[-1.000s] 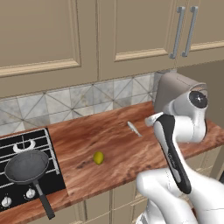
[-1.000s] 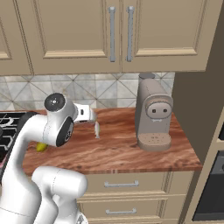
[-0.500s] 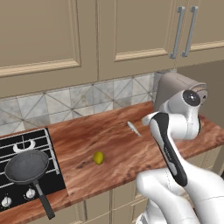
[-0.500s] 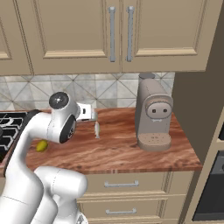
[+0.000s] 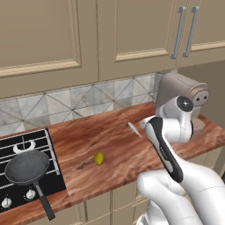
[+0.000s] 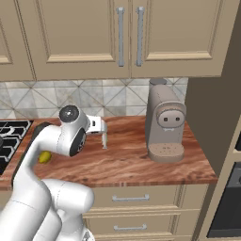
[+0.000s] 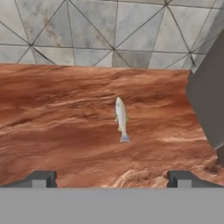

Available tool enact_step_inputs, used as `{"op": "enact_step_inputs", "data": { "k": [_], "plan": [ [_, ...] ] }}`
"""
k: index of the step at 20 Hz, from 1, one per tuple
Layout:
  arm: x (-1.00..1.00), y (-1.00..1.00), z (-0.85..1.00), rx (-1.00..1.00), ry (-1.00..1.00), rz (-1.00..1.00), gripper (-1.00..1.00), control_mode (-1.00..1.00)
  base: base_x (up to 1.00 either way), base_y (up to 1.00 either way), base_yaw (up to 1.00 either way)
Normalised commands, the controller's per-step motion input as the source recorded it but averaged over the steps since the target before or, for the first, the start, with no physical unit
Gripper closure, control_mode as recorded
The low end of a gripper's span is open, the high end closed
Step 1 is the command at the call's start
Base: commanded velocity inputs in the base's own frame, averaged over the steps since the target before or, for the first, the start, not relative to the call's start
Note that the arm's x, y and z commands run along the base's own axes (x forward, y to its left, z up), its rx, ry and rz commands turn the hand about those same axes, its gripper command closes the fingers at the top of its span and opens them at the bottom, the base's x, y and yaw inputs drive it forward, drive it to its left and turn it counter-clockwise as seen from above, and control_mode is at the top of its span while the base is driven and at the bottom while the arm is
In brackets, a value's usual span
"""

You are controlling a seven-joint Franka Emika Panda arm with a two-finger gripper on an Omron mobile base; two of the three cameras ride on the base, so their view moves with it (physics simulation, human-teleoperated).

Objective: Place both pans onto different burners. Then place the lemon and the fish on different pans.

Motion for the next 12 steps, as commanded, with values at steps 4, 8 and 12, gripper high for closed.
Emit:
{"op": "enact_step_inputs", "data": {
  "k": [4, 8, 12],
  "plan": [
    [0.32, 0.00, -0.17, 0.00, 0.02, 0.00, -1.00, -1.00, 0.00, 0.00, 0.00],
    [0.26, 0.00, -0.13, 0.00, 0.07, -0.02, -1.00, -1.00, 0.00, 0.00, 0.00],
    [0.25, 0.00, -0.12, 0.00, 0.07, -0.01, -1.00, -1.00, 0.00, 0.00, 0.00]
  ]
}}
